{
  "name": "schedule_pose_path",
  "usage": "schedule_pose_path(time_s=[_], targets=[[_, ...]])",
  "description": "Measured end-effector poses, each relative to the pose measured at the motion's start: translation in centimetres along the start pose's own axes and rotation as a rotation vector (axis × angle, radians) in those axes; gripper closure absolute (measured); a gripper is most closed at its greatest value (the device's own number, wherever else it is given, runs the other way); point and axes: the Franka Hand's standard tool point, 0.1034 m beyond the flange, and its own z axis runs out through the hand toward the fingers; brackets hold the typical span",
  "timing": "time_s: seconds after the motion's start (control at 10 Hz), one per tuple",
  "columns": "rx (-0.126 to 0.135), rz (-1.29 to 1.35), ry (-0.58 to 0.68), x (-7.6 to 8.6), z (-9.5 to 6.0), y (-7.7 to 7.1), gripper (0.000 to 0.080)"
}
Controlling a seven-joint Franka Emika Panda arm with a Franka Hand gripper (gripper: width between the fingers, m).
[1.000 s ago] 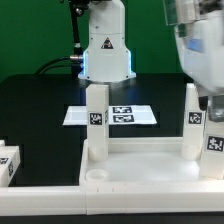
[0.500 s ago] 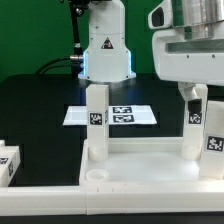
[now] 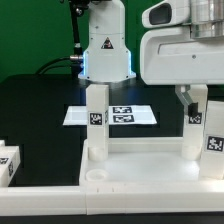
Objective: Assemble desk
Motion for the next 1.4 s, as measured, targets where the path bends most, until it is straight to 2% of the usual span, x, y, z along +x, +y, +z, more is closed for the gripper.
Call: schedule_pose_path(time_s=[0.1,0.2,0.3,0.4,0.5,0.8,1.1,1.3,1.4], targets=[[0.000,0.010,0.000,0.00,0.00,-0.01,0.0434],[-0.003,0.100,-0.002,0.04,0.02,0.18,0.0434],[-0.004,0.157,-0.001,0.10,0.01,0.24,0.0509],[-0.004,0.198,-0.001,0.11,0.01,0.27,0.0509],[-0.006,0.390,-0.003,0.11,0.01,0.37,0.0509],[0.027,0.912,-0.051,-0.14,0.11,0.21,0.0509],[0.024,1.098,-0.060,-0.40,0.06,-0.16,0.0509],[0.025,1.013,-0.056,-0.40,0.08,-0.14,0.0502],[0.027,0.871,-0.051,-0.40,0.09,-0.13,0.0293]])
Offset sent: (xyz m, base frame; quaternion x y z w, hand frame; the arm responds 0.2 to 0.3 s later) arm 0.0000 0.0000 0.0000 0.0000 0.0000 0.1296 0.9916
